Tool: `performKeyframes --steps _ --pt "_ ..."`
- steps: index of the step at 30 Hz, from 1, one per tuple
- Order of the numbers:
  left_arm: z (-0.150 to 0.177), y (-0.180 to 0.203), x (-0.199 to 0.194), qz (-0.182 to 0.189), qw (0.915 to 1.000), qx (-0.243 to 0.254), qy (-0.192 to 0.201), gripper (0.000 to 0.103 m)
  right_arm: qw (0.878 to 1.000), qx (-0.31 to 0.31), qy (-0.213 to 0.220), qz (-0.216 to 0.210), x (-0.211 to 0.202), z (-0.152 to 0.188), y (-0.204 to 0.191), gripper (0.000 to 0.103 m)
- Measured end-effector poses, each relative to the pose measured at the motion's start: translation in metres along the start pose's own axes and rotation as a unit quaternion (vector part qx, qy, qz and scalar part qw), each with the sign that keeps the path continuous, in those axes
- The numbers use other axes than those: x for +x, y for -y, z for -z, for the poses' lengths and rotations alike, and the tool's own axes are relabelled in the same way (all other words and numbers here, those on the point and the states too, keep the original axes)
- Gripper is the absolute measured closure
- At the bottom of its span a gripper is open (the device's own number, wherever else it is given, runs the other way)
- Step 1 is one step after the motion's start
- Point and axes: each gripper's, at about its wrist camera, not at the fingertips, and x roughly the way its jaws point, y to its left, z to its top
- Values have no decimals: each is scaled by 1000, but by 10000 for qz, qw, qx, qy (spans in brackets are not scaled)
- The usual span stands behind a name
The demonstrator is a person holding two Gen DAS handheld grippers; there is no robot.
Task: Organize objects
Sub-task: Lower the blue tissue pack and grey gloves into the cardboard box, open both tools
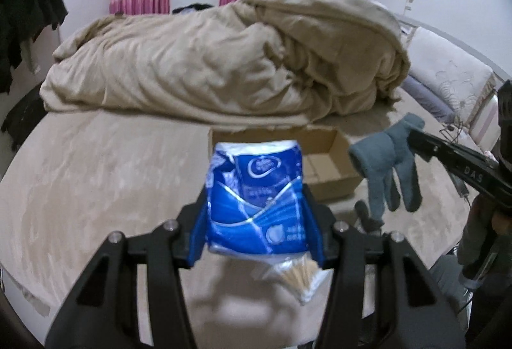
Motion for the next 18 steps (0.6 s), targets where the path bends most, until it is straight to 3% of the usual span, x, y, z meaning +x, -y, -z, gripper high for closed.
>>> performKeyframes --steps 4,9,18 --pt "-21 5 9 68 9999 79 126 51 9997 -99 194 -55 2 -20 -5 97" --pt "-43 4 50 148 9999 56 67 51 9993 -195 306 -90 19 -38 -6 97" --pt "-43 13 159 383 9967 17 -718 51 9997 46 -141 -173 98 -40 14 97"
